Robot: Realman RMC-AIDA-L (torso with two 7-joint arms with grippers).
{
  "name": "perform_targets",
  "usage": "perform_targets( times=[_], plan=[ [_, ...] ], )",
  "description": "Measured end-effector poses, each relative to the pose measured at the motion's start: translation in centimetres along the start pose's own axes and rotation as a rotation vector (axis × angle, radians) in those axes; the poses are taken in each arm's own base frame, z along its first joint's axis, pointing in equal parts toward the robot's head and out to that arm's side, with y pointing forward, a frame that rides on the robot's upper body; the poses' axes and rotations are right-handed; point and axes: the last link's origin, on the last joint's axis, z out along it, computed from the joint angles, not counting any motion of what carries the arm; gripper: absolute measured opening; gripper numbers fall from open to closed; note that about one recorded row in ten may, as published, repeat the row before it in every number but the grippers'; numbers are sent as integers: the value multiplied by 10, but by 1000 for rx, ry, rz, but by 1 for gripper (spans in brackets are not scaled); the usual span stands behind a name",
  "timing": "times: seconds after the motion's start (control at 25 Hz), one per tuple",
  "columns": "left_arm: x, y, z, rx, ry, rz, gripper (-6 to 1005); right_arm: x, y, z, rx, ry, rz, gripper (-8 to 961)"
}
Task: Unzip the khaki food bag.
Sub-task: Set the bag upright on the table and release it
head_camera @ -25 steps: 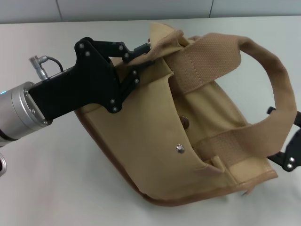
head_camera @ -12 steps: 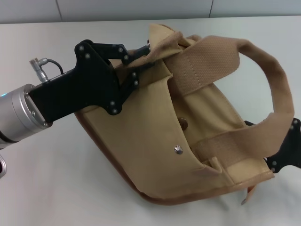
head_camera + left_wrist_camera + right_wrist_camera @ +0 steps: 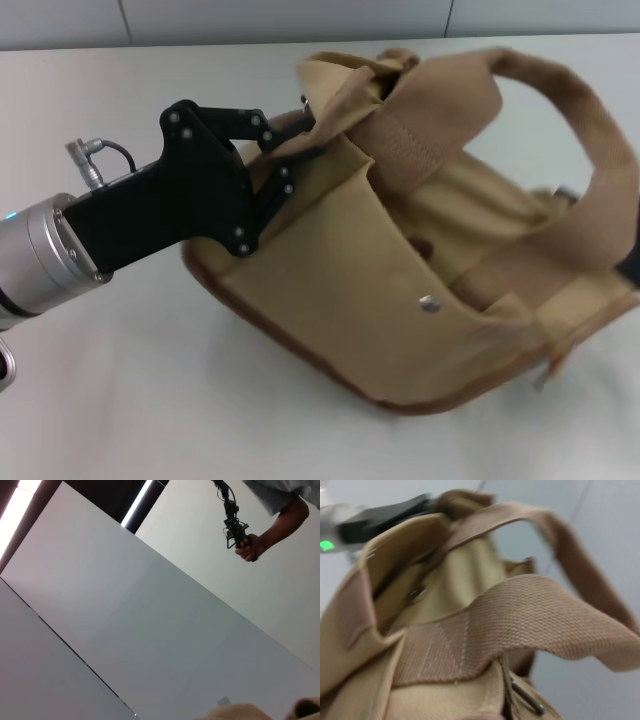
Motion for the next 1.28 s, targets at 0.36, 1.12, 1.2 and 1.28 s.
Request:
perform_targets(
  times=[0.36, 1.12, 1.2, 1.28],
  plan=[
    [-7, 22, -11, 27, -81, -77, 78, -5, -41, 41, 99, -20, 23, 81],
    [1, 65, -49, 159, -230, -264, 144, -7, -53, 84, 92, -16, 47, 129],
    [2, 63, -51, 192, -227, -275, 239, -10, -54, 78, 125, -44, 57, 150],
    [3, 61, -51, 210, -218, -286, 334, -14, -57, 68, 170, -82, 67, 187]
  ],
)
